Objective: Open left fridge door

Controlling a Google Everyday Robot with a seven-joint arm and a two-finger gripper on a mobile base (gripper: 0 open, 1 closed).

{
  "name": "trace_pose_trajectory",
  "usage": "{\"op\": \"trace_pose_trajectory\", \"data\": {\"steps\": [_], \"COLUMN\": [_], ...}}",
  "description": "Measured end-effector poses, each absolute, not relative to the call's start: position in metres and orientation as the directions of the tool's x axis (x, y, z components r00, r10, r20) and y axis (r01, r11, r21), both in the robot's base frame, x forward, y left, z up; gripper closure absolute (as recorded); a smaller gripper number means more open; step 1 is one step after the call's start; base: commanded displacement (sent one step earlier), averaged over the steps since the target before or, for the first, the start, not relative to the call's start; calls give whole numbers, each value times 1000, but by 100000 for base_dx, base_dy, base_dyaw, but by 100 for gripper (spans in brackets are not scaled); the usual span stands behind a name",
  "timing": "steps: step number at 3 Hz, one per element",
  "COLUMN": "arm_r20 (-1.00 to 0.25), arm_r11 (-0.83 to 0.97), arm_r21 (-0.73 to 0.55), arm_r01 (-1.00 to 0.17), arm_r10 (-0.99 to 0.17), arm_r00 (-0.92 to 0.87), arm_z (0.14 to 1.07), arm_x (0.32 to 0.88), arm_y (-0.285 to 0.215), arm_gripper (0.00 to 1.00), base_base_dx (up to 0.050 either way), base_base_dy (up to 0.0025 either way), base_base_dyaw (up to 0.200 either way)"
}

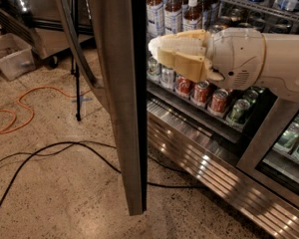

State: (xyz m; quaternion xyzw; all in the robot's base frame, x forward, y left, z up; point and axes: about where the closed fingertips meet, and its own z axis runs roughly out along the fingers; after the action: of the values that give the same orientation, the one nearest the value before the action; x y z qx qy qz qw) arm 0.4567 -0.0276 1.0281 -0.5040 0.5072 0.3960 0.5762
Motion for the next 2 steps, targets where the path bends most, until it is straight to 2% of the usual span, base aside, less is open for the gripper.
{"op": "trace_pose_trajectory", "data": {"steps": [1,2], "arm_r20": [-984,-984], "arm_r11": [178,178], "arm_r21": [-179,-179], "arm_r01": [-968,-968], "arm_r10": [-55,-55], "arm_r00": [172,172], "arm_z": [1028,1028], "arm_x": [456,456], "arm_y": [-27,-27], "arm_gripper": [100,100], "base_base_dx": [-10,0], "base_base_dy": [18,0], "base_base_dyaw": [-20195,19599]}}
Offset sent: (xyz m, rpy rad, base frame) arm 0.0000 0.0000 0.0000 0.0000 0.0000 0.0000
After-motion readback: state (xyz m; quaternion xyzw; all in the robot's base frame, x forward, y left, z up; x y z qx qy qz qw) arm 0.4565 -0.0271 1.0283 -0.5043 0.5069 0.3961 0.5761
